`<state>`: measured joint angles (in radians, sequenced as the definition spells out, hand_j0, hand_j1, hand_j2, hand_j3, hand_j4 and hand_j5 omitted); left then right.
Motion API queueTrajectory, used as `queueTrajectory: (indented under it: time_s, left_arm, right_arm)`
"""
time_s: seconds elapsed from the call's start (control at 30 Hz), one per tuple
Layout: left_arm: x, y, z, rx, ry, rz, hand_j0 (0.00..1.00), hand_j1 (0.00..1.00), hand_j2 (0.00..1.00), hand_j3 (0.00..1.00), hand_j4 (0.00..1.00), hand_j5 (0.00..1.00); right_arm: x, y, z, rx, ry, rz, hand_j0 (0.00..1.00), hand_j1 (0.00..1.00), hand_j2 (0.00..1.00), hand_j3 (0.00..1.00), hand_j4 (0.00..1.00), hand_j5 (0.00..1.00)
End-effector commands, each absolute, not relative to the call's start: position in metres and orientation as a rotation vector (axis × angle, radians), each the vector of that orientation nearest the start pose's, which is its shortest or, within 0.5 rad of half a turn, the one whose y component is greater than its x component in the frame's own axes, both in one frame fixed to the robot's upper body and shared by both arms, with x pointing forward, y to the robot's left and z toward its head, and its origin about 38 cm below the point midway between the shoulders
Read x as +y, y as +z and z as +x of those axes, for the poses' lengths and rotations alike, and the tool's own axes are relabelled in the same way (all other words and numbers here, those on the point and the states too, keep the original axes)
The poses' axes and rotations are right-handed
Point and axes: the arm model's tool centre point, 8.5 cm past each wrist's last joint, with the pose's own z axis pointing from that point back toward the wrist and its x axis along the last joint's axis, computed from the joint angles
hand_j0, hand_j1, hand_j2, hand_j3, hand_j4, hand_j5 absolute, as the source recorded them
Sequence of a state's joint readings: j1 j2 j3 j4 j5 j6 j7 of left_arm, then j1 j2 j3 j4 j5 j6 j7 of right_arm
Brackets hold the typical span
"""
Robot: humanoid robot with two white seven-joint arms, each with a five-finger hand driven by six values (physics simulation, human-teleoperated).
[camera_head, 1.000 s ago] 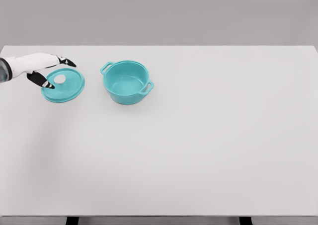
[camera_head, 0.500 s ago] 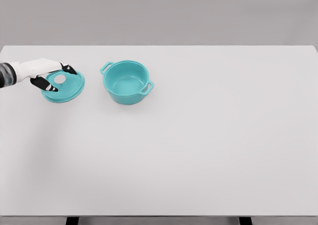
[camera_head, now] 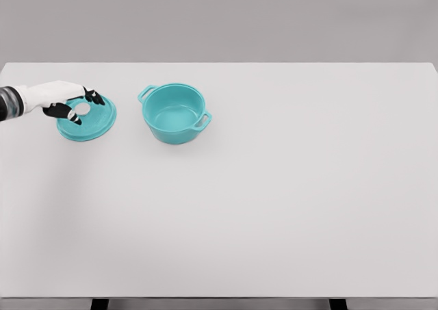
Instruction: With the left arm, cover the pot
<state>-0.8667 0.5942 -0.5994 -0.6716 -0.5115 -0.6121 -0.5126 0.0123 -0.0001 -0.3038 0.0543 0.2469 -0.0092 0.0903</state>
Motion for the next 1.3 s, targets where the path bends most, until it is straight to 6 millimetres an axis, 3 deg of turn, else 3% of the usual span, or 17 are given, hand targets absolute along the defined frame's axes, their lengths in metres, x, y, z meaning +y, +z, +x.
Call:
queueTrajectory:
  time_s: [0.0,0.17,0.43,0.73,1.1,1.27]
  left_arm:
    - [0.3925,0.1576,0.5185,-1.104,-1.698,0.458,0.73,0.73,0.73,0.73,0.73,0.73]
    - [0.3929,0.1584,0.5185,-1.108,-1.696,0.459,0.73,0.73,0.73,0.73,0.73,0.73]
    - [0.3942,0.1585,0.5178,-1.107,-1.695,0.460,0.61,0.61,0.61,0.61,0.61,0.61]
    - [0.3947,0.1574,0.5175,-1.105,-1.695,0.461,0.61,0.61,0.61,0.61,0.61,0.61]
    - [0.3952,0.1575,0.5168,-1.108,-1.694,0.462,0.49,0.49,0.49,0.49,0.49,0.49]
    - [0.3953,0.1613,0.5176,-1.117,-1.692,0.467,0.49,0.49,0.49,0.49,0.49,0.49]
  right_arm:
    - [-0.2583,-0.2610,-0.0244,0.049,-0.062,0.017,1.00,1.00,1.00,1.00,1.00,1.00]
    - [-0.2583,-0.2610,-0.0244,0.049,-0.062,0.017,1.00,1.00,1.00,1.00,1.00,1.00]
    - [-0.2581,-0.2609,-0.0249,0.051,-0.062,0.018,1.00,1.00,1.00,1.00,1.00,1.00]
    - [-0.2581,-0.2609,-0.0248,0.051,-0.062,0.018,1.00,1.00,1.00,1.00,1.00,1.00]
    - [-0.2583,-0.2610,-0.0244,0.049,-0.062,0.017,1.00,1.00,1.00,1.00,1.00,1.00]
    - [-0.2581,-0.2609,-0.0249,0.051,-0.062,0.018,1.00,1.00,1.00,1.00,1.00,1.00]
